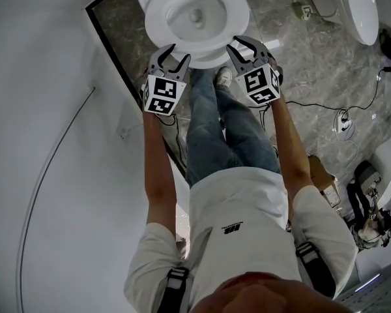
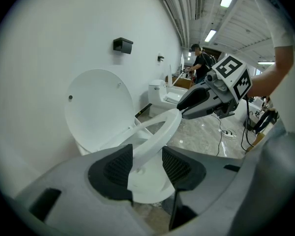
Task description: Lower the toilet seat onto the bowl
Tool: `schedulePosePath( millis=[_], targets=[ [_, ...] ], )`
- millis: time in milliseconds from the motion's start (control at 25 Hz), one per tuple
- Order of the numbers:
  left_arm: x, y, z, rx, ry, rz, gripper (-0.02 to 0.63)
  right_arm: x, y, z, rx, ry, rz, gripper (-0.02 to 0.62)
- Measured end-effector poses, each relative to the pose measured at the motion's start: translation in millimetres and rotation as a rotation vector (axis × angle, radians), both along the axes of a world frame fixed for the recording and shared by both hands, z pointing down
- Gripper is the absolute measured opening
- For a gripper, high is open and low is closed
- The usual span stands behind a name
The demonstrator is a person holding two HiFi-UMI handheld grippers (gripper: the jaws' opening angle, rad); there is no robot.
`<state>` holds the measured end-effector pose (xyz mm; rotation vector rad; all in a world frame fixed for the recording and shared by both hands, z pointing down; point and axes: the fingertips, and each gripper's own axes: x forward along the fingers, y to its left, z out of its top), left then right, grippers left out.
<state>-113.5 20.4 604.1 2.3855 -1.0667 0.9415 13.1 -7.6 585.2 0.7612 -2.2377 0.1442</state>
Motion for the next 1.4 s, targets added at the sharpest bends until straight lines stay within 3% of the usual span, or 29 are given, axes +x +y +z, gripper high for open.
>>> schedulePosePath(
  millis=[400,640,1400],
  targets=[
    [5,18,20,-0.051,0.009,0.026,0.195,4,17,20,-0.052,0.011,-0.022,0.118],
    [9,25,24,-0.101,0.088,0.017,0.209,6,28,34,-0.087,0.029,-0.034,0.118],
    [17,55,62,-0.182,0.089,0.000,0.209,14,58,72,-0.197,0.026,0.012,0.112]
  ],
)
